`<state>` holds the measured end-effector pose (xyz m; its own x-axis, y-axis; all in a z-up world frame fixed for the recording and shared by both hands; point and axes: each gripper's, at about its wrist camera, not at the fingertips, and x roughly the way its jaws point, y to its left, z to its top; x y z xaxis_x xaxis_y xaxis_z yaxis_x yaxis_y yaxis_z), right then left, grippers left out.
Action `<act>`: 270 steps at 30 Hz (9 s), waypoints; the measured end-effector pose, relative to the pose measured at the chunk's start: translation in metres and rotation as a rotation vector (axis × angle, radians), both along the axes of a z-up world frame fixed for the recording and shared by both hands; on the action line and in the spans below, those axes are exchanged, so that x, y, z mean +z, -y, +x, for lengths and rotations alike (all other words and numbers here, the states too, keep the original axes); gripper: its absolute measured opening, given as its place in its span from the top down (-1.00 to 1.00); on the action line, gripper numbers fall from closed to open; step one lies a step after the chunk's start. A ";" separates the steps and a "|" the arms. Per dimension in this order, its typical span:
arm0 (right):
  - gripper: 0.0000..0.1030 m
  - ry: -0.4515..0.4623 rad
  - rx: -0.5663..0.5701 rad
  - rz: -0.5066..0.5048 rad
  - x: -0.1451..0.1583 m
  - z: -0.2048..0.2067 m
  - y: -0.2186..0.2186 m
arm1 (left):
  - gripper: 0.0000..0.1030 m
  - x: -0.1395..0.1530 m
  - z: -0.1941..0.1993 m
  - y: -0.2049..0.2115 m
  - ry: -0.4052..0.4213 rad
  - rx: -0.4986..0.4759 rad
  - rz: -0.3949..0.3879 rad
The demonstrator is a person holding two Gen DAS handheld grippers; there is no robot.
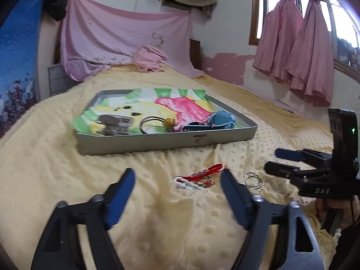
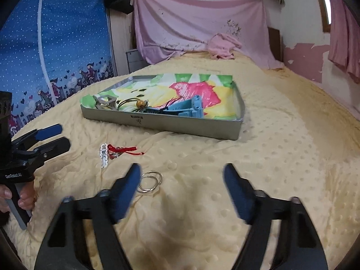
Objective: Organize jewelry
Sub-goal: 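Grasp the white plastic clip with the left gripper while the right grasps small silver rings, then carry white clip and small rings into the tray and open both grippers, then lift both grippers away from the tray, then move the left gripper toward the red beaded string, then grasp the red beaded string with the left gripper while the right grasps a small silver ring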
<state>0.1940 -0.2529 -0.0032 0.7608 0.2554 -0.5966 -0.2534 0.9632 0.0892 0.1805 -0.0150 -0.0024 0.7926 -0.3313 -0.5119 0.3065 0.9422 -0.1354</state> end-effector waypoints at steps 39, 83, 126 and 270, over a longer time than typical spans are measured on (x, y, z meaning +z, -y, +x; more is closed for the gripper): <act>0.63 -0.202 0.158 0.037 -0.029 0.013 -0.023 | 0.72 -0.044 0.038 0.016 -0.276 -0.151 -0.061; 0.90 0.019 0.051 0.138 -0.002 0.000 -0.005 | 0.94 -0.015 -0.036 0.017 -0.176 -0.072 -0.167; 0.71 0.016 -0.122 -0.013 0.006 0.107 0.018 | 0.81 0.001 0.114 0.042 -0.209 0.036 -0.091; 0.10 -0.071 0.299 -0.145 -0.026 0.068 -0.110 | 0.86 -0.041 0.040 -0.027 -0.186 0.087 -0.109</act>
<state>0.2616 -0.1433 -0.0296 0.6206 0.3696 -0.6916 -0.5246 0.8512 -0.0158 0.2203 0.0119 -0.0437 0.7162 -0.3267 -0.6167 0.1848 0.9409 -0.2839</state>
